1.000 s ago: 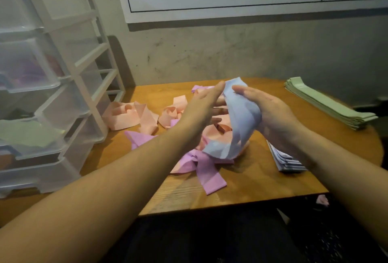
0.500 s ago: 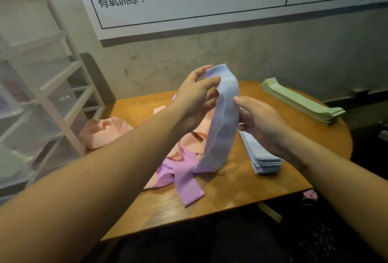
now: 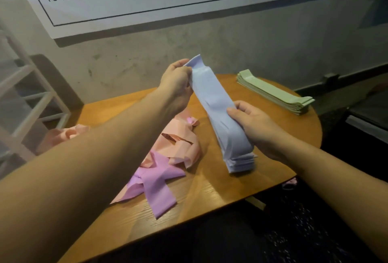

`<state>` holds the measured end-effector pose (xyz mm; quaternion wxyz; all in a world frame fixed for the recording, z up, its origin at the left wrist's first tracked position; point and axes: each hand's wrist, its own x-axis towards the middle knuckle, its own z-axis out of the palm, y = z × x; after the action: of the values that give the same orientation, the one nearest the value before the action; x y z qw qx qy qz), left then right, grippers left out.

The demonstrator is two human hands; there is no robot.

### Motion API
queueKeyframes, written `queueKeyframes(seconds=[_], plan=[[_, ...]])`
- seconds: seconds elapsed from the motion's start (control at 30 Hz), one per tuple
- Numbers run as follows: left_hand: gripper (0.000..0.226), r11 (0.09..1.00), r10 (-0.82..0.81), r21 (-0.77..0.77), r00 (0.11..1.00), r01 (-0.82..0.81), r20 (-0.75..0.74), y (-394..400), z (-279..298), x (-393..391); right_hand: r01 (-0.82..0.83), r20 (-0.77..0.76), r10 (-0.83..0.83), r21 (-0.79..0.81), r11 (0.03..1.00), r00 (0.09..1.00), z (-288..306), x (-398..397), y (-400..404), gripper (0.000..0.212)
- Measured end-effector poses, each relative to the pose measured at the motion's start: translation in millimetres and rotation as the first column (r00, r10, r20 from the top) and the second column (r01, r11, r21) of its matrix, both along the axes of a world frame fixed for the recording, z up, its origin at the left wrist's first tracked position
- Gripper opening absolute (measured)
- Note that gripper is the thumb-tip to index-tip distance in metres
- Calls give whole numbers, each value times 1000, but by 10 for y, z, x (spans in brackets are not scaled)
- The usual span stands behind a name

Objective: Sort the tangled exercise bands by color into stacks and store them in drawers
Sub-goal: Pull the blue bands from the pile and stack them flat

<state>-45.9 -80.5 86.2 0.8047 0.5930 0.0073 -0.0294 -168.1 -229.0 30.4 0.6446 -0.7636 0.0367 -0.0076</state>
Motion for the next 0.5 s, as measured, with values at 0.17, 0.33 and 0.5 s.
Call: queueKeyframes(seconds=[0.17,0.33,0.5], plan=[[20,996,84,42,994,-81,-74,-236,-231,197,97,-92,-101,-44,994,991,-12,4,-176,30],[11,987,153,66,982,-146,-114,-365,-381,454,92,-150,-99,-53,994,984,-33,-30,-376,15],[9,977,127,186,988,-109,-87,-424,-473,709,80,-186,-80,-9,997,979,-104,-1,-485,27]])
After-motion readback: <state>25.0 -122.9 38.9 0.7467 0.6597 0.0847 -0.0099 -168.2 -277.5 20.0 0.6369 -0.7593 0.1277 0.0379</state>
